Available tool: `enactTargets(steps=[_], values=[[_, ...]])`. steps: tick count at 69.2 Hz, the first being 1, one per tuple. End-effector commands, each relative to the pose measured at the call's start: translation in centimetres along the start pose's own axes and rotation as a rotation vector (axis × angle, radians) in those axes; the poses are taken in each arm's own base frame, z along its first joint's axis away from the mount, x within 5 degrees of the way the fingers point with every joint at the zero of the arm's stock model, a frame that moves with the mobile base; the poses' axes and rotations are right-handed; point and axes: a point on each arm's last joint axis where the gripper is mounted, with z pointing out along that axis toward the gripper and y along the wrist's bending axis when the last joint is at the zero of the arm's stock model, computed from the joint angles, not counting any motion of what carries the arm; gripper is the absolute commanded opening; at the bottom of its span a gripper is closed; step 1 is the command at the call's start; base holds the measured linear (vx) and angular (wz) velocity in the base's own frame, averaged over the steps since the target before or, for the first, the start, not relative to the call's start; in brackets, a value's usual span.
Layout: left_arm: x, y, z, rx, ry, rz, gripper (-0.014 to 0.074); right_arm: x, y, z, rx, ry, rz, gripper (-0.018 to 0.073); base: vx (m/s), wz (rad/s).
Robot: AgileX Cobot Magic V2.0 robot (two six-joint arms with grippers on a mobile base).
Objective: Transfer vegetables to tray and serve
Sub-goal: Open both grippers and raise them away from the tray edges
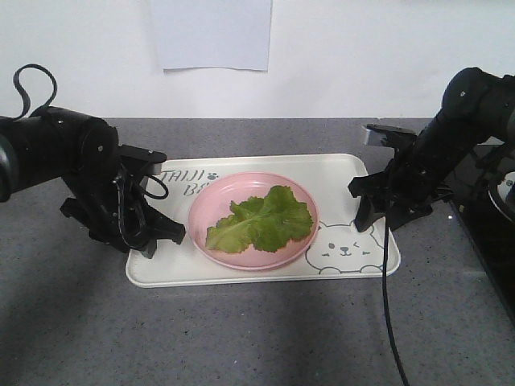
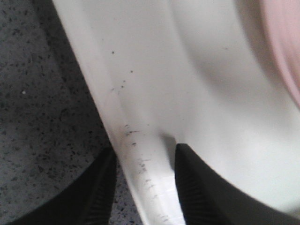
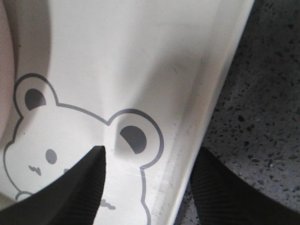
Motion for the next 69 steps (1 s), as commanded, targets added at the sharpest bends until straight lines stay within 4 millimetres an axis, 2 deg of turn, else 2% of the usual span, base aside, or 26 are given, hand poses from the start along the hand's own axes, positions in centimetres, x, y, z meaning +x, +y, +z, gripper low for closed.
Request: enactTargets(steps=[1,21,44,55,69], values=[[-0.4,-0.4,-2.6,0.01,-0.082,0.012,0.0336,-0.2,1.7,-3.2,-0.023,-0.099,-0.004,0.0403,0.0,0.0],[-0.4,-0.2,-2.6,-0.013,-0.079,-0.001,0.0337,0.2,1.0,-4.0,0.09,-0.1,0.006,0.0403,0.0,0.0],[-0.2,-0.1,-2.6,-0.018,-0.062,0.001,0.0337,0.4,1.7,-6.2,0.114,-0.191,-0.006,0.0377,0.0,0.0],[-0.1,0.0,-2.9,-0.034,-0.061,0.009,0.0337,0.6,2.3,-7.8,0.123,-0.25,-0.016,0.0323,0.0,0.0],[-0.3,0.1,-5.2,-0.035,-0.132,0.012,0.0337,1.3,3.3,-10.4,0.138,-0.344,-0.041,0.0192,0.0,0.0]])
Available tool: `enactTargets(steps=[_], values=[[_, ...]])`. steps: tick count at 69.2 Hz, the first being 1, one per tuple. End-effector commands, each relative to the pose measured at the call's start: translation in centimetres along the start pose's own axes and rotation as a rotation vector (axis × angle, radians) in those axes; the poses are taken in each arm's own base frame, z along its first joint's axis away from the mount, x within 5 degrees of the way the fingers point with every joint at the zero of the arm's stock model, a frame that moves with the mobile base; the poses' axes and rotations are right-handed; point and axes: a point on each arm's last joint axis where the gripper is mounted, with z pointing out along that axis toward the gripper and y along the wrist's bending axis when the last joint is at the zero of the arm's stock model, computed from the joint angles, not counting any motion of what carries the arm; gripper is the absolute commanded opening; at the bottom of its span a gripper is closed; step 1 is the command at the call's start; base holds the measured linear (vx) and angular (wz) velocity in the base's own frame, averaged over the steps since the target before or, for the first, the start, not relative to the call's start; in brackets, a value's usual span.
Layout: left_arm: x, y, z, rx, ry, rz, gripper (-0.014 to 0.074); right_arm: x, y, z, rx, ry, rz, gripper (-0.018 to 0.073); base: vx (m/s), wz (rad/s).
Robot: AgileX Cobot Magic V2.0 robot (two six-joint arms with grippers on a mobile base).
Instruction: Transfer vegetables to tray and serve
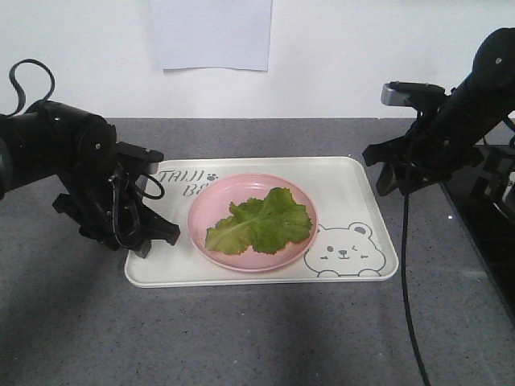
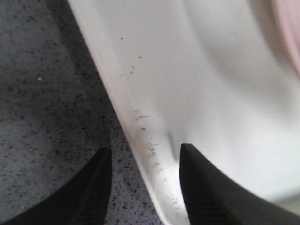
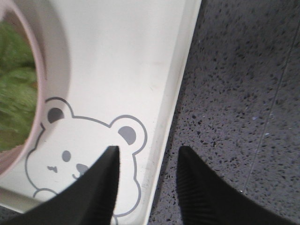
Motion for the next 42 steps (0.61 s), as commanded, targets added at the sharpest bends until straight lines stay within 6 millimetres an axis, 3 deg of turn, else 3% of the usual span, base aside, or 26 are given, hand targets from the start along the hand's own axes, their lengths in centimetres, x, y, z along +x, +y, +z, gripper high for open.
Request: enactTargets(steps=[1,19,25,42], values=[[-0.5,0.0,-4.3,0.006,-0.142,-0.006,0.0337,-0.4,1.1,-4.2,0.011,-0.155,-0.033,0.0186,0.0,0.0],[-0.5,0.3,-9.4,0.017,-0.294,-0.013,0.0335,0.2,2.8,-9.3,-0.001,-0.337,-0.114,-0.0001,0.0,0.0],[0.0,0.4,-10.9,0.021,-0.339,-0.015,0.0318,0.6,3.5,-11.1,-0.011,-0.405,-0.152,-0.0011,0.0,0.0],[2.0,0.8,-15.6,0.037,-0.485,-0.02,0.0092,2.6,5.5,-15.4,-0.055,-0.581,-0.245,-0.0006,0.0,0.0]])
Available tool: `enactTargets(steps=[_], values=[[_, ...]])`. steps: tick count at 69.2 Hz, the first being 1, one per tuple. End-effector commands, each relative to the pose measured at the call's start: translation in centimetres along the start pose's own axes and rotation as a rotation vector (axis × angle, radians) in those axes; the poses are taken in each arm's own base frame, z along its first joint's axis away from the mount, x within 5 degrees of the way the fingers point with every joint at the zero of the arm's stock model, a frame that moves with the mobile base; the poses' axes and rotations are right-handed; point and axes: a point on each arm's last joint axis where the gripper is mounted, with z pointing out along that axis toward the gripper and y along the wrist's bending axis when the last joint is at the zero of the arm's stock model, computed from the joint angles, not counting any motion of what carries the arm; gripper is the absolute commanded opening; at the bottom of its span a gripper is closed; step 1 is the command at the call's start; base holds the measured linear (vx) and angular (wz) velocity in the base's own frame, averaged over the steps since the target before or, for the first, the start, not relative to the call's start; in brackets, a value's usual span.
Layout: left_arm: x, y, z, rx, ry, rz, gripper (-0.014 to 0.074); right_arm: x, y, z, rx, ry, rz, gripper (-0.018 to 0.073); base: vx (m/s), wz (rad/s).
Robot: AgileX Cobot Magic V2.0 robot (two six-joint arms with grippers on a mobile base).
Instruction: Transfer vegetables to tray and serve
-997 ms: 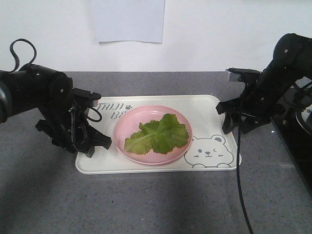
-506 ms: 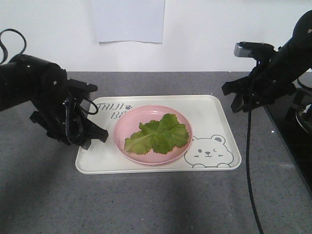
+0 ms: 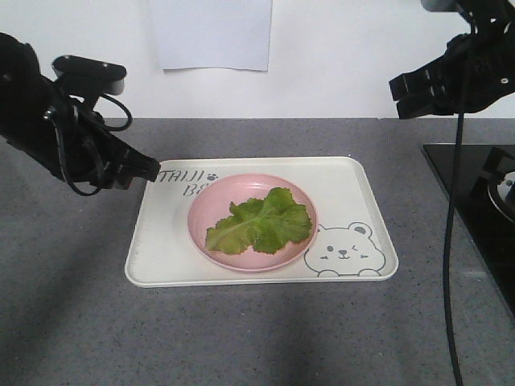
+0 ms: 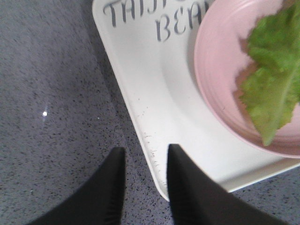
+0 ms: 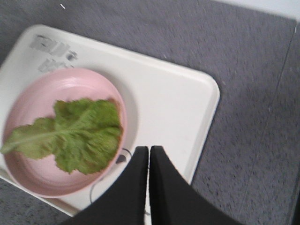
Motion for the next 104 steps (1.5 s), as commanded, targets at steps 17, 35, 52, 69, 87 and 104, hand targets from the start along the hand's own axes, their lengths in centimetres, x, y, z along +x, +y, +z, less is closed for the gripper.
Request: enactTargets(steps=[17,35,52,69,87,104], values=[[0.2,0.1,-10.0,0.065,-0.402,-0.027,-0.0007,3.1,3.5,-6.5,0.004,-0.313,-0.146,-0.0006,0.0,0.0],[6.5,0.5,-11.7,0.132,-0.672,-0.054,-0.0007,11.9,4.9,-8.2,0.104,-0.432,-0.176,-0.0006,0.0,0.0],[16.1,1.0,-5.3,0.133,-0.678,-0.056,-0.0007,20.3,5.0,-6.8,0.199,-0.457,-0.19,-0.0006,0.0,0.0],[20.7,1.2,-2.0,0.143,-0.649,-0.08,-0.0007,24.5,5.2,-6.6,0.253,-0.518,-0.216,-0.0006,0.0,0.0],[20.4,1.2,-2.2,0.147,-0.699,-0.081,-0.0007,25.0,5.6,-6.8,0.23,-0.516,-0.218,-0.0006,0.0,0.0],[20.3,1.2,-2.3,0.147,-0.704,-0.081,-0.0007,25.0,5.6,-6.8,0.229,-0.515,-0.218,-0.0006,0.0,0.0]])
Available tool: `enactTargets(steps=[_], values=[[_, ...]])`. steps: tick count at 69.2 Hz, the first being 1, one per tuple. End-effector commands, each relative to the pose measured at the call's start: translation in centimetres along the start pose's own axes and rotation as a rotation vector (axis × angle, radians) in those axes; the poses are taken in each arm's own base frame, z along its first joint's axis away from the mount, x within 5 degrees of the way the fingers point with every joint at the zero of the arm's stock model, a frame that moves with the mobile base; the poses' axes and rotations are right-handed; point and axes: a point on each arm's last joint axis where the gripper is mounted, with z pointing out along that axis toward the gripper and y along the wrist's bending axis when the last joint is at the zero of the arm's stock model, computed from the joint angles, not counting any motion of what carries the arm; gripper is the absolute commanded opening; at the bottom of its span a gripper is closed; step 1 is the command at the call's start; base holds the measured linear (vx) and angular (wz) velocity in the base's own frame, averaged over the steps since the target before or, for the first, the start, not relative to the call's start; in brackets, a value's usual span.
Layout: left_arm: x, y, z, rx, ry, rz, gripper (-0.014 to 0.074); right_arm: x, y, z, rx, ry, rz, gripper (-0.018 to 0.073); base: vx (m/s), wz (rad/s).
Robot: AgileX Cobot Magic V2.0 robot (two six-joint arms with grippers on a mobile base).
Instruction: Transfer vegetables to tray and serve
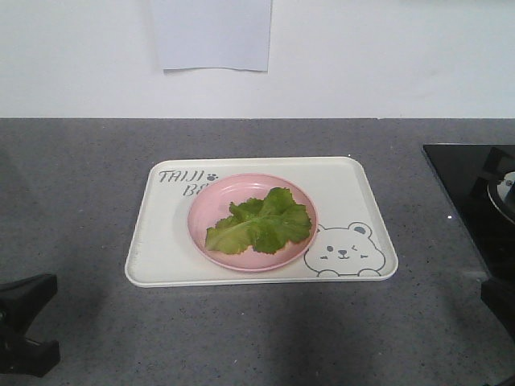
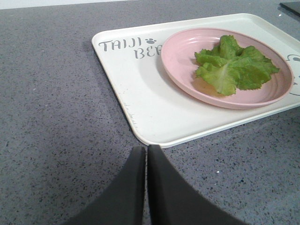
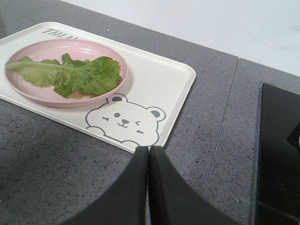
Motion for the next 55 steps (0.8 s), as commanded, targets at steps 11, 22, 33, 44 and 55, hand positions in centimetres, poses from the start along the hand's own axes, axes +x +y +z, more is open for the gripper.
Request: enactTargets(steps=[11,22,33,44,55], values=[[-1.5,-0.3,-0.3,0.019,-0.103,-0.015,-0.0007,-1.2,-0.4,-0.2,0.034,-0.06,0.002,-0.0006,0.0,0.0],[-1.5,-0.3,-0.3,0.019,-0.103,-0.015,-0.0007,-1.2,-0.4,-0.2,0.034,-0.06,0.002,-0.0006,0.0,0.0],[-1.2,-0.2,-0.2,0.015,-0.069,-0.015,-0.0007,-1.2,-0.4,-0.2,0.034,-0.06,0.002,-0.0006,0.0,0.0],[-1.2,-0.2,-0.5,0.02,-0.124,-0.005,-0.0007,-1.2,-0.4,-0.2,0.033,-0.058,0.002,-0.0006,0.0,0.0],[0.3,0.3,-1.6,0.012,-0.343,0.065,-0.0007,-1.2,-0.4,-0.2,0.033,-0.059,0.004,-0.0006,0.0,0.0]])
